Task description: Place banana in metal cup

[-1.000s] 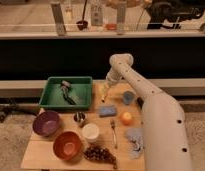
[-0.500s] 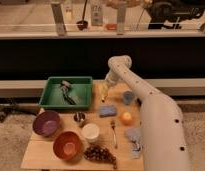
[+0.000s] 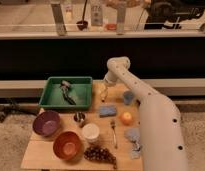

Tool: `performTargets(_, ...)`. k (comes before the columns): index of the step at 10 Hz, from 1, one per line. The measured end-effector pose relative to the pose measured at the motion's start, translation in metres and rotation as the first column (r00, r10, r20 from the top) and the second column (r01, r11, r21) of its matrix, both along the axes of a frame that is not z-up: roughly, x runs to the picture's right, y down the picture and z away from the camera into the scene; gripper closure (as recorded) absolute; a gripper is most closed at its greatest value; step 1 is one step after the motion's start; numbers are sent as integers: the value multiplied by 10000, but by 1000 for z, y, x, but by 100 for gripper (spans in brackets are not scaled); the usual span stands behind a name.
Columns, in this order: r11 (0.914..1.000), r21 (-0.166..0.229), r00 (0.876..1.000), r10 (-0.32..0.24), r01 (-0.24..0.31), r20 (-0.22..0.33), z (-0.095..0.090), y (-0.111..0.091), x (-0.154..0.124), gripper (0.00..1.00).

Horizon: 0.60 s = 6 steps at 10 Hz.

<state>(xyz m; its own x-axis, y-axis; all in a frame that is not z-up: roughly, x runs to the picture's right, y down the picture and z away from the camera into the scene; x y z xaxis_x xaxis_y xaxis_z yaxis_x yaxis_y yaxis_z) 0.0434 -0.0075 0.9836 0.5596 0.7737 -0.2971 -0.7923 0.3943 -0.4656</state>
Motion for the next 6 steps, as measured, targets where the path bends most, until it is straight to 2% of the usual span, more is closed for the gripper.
performTargets(4,9997,59,9997,-239,239,20,14,9,-11,20)
performTargets(5,9994,58,9995,-331,331,14,18,13,-14,23)
performTargets(6,9992,20,9992,-408,408,15,23,19,-17,33)
